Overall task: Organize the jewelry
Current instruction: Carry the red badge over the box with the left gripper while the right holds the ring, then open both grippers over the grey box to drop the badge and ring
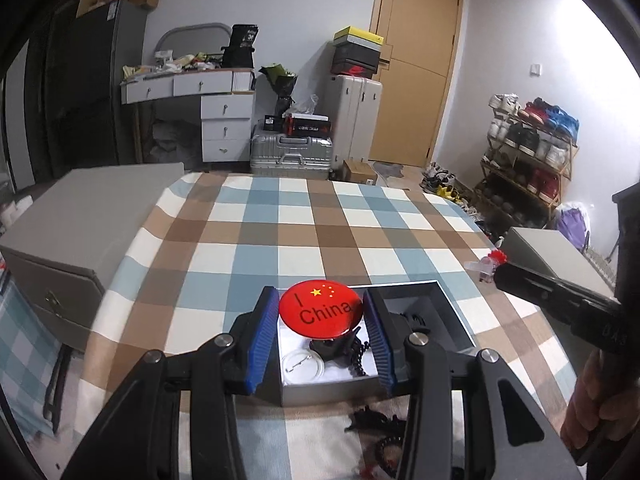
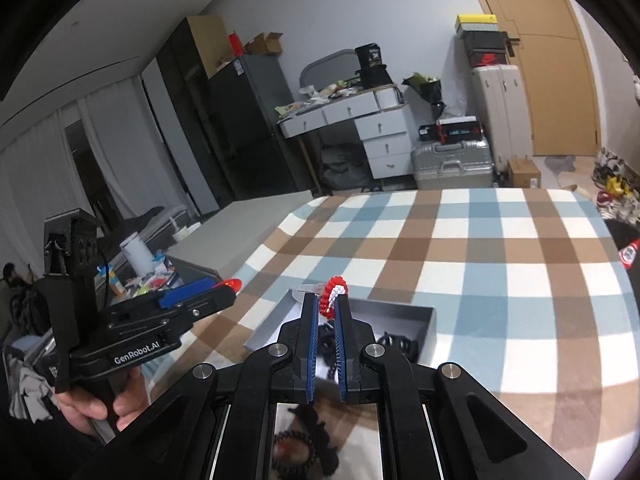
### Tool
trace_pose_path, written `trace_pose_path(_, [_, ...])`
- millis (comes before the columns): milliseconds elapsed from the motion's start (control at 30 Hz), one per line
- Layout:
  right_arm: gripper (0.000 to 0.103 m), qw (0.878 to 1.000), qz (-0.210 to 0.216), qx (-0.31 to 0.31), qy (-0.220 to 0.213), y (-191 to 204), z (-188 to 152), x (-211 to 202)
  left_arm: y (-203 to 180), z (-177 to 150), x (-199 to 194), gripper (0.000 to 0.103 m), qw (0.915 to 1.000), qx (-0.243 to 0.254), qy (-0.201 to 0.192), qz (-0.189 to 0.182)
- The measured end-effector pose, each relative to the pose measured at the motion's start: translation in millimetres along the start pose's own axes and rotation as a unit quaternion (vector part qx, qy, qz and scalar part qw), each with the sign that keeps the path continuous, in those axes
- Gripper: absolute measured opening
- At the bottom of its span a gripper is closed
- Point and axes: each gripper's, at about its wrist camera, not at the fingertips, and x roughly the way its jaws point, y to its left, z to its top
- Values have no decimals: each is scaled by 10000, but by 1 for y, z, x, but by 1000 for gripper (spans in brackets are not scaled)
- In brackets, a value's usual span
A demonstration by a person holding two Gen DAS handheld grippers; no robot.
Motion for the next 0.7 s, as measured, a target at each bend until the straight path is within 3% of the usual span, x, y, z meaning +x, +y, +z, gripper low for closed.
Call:
trace_pose_path(467, [7,9966,52,393,722,-28,-15,66,3,-13,49,37,9956,-4,838,-408])
trace_pose_path(700, [7,9950,-4,461,885,-35,-21,79,1,-15,57,37,9941,91,946,-518])
